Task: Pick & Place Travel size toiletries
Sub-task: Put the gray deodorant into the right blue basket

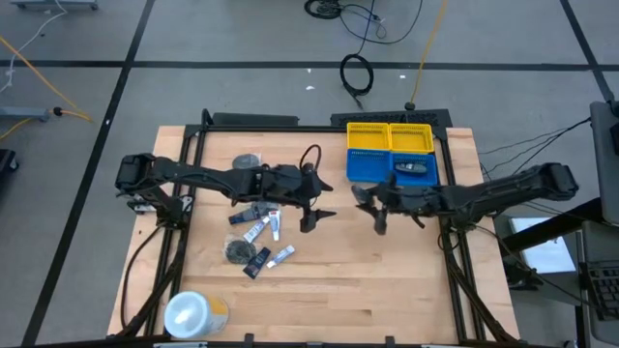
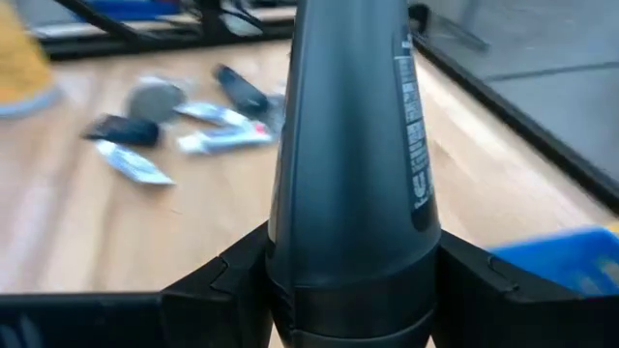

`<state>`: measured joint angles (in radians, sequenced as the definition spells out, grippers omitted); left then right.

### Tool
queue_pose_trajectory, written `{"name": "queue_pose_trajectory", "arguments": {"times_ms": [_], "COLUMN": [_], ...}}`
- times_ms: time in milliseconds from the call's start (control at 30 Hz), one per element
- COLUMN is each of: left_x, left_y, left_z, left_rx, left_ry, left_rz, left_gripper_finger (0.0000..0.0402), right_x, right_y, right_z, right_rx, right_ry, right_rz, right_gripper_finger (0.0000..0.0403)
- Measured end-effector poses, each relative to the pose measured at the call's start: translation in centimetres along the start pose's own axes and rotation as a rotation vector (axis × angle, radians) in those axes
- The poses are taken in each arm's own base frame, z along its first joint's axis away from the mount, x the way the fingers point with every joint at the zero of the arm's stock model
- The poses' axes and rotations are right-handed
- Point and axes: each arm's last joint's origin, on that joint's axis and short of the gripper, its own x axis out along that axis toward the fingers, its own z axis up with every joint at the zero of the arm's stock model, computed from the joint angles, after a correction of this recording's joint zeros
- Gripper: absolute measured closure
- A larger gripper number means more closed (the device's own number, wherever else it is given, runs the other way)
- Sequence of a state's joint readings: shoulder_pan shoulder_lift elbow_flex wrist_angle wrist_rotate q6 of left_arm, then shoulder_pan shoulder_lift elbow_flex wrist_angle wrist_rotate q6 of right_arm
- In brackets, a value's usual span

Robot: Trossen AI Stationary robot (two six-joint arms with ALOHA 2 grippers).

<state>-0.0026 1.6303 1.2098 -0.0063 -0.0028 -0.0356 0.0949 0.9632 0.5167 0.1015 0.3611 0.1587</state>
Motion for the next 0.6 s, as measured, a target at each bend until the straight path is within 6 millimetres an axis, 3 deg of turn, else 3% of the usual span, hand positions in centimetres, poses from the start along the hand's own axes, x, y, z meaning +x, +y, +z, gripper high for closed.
{"name": "queue_pose_trajectory", "arguments": {"times_ms": [233, 600], "left_x": [0.0, -0.1], "left_y": [-0.5, -2.1], "left_z": [-1.0, -1.1], "left_rx": [-0.028, -0.004], "left_ry": [0.095, 0.099], "left_rz": [-0.009, -0.046], "left_gripper_finger": [0.0066, 0.0066], "right_x": [-1.8, -3.3], "right_y": [-2.2, -6.1], "right_z": [-1.1, -3.1], "right_rx": [0.046, 0.091], "right_ry": [0.137, 0.36], "right_rz": [-0.147, -0.413], "right_gripper_finger": [0.0213, 0.0213]}}
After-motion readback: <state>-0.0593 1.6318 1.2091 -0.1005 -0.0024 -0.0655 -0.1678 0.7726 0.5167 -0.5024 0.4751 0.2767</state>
